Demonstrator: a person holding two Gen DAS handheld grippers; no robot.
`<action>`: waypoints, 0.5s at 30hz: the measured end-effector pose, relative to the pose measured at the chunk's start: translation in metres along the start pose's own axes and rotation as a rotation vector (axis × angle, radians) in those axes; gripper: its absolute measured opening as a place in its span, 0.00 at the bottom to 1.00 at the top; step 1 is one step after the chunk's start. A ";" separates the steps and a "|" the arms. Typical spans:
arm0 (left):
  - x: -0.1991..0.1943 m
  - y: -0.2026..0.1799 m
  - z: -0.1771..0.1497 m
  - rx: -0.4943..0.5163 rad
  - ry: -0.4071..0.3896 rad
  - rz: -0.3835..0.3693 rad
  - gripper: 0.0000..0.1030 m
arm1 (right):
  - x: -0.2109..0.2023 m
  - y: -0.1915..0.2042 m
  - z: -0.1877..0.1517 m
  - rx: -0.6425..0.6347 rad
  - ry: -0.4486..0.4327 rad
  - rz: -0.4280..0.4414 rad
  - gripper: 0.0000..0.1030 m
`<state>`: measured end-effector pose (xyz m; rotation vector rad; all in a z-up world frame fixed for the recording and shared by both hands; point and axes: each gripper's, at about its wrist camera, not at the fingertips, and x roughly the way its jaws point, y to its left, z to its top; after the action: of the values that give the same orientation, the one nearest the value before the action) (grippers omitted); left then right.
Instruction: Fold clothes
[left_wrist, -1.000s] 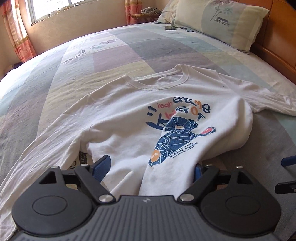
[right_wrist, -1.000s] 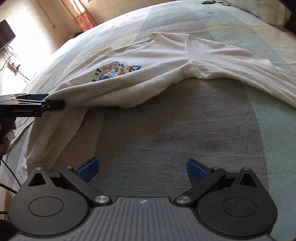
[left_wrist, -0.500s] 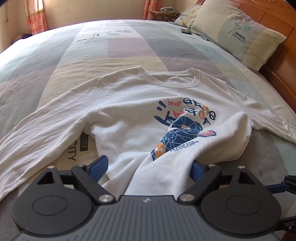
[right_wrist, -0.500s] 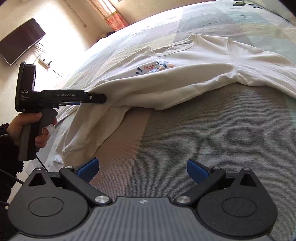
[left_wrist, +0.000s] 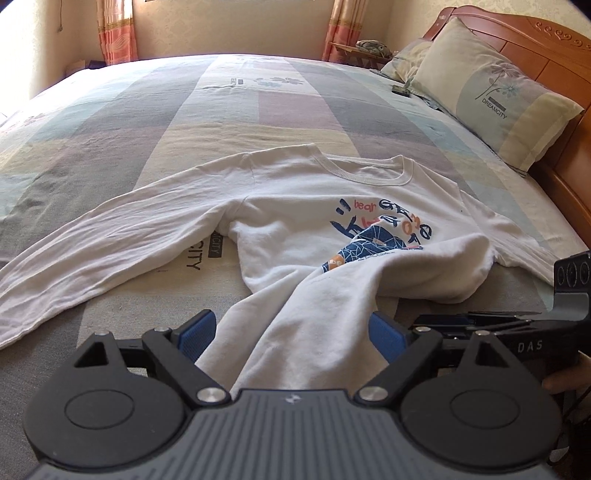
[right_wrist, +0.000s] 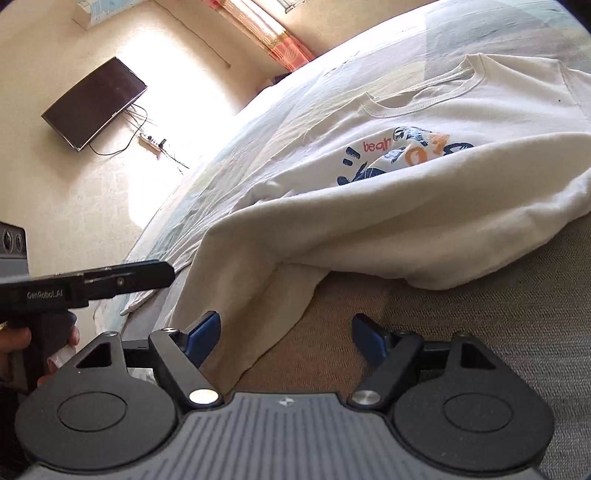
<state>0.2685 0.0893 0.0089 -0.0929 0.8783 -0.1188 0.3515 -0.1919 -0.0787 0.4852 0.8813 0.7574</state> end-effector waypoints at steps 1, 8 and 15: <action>-0.001 0.002 -0.002 -0.008 0.003 -0.001 0.87 | 0.005 -0.002 0.004 0.005 -0.006 0.003 0.75; -0.007 0.014 -0.013 -0.038 0.005 0.010 0.87 | 0.039 -0.002 0.018 -0.009 -0.055 -0.036 0.59; -0.009 0.028 -0.019 -0.066 0.007 -0.006 0.87 | 0.034 -0.021 0.008 0.114 -0.100 -0.090 0.13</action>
<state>0.2503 0.1180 -0.0002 -0.1568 0.8891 -0.0962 0.3803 -0.1806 -0.1050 0.5753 0.8497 0.5977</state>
